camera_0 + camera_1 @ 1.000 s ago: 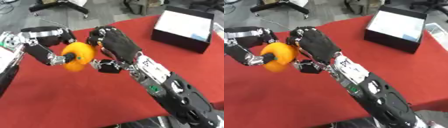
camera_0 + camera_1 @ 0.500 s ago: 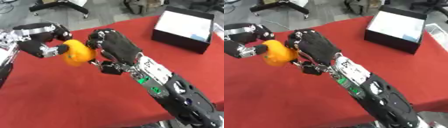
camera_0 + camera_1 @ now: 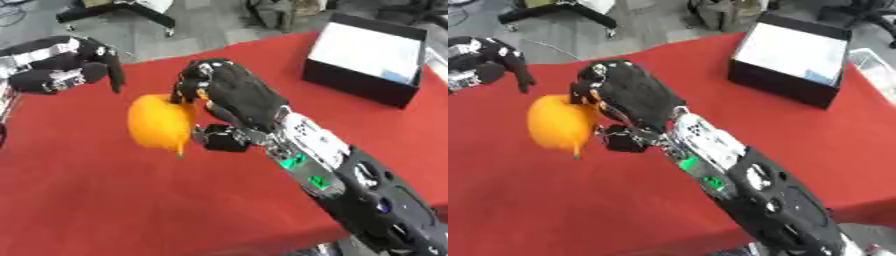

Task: Pick up the objects with one hand, pass them to the other hand, and then place them into the box on the other side of the table.

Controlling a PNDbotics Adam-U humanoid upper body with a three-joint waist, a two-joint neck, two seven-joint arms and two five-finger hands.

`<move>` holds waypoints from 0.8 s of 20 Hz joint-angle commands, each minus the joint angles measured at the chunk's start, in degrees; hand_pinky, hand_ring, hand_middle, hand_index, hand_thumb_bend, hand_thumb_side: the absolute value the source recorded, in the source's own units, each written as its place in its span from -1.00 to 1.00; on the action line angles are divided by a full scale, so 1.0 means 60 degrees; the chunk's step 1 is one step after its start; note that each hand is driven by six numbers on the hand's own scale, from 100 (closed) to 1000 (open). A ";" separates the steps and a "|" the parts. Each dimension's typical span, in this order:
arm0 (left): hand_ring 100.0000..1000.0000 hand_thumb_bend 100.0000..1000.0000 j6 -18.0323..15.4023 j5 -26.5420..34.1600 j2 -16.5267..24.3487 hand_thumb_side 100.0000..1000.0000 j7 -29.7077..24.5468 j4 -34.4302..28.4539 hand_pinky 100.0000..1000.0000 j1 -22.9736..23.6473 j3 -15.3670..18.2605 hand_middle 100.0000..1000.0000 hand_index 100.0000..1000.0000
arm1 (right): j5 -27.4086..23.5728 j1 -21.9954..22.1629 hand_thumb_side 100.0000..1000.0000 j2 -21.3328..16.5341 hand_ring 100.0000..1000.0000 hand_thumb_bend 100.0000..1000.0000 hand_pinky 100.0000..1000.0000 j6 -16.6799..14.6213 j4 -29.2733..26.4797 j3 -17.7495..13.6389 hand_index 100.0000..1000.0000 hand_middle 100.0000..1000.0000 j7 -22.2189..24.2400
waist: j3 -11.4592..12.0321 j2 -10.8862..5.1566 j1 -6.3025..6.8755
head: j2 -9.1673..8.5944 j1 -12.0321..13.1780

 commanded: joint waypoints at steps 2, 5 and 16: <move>0.02 -0.84 -0.0842 0.0361 0.0676 0.38 -0.0675 -0.0293 0.42 0.0036 0.0679 -0.02 0.29 | -0.0337 0.0041 -1.00 -0.0221 0.10 -0.90 -0.05 0.0368 0.0105 -0.0411 -0.67 -0.39 -0.0585 | 0.0000 -0.0163 -0.0018 | -0.0025 -0.0341; 0.01 -0.88 -0.0869 0.0664 0.1256 0.34 -0.0238 -0.0395 0.42 0.0430 0.1362 -0.02 0.28 | -0.0708 0.0194 -1.00 -0.0729 0.10 -0.88 -0.08 0.0835 0.0302 -0.0872 -0.66 -0.40 -0.1091 | 0.0017 -0.0174 -0.0019 | -0.0025 -0.0736; 0.00 -1.00 -0.0227 0.0663 0.1411 0.25 0.2543 -0.2176 0.41 0.3213 0.4189 -0.03 0.26 | -0.3085 0.0369 -1.00 -0.3435 0.02 -0.84 -0.26 0.3781 0.3323 -0.3798 -0.54 -0.45 -0.4189 | 0.0540 0.0032 0.0009 | -0.0025 -0.2897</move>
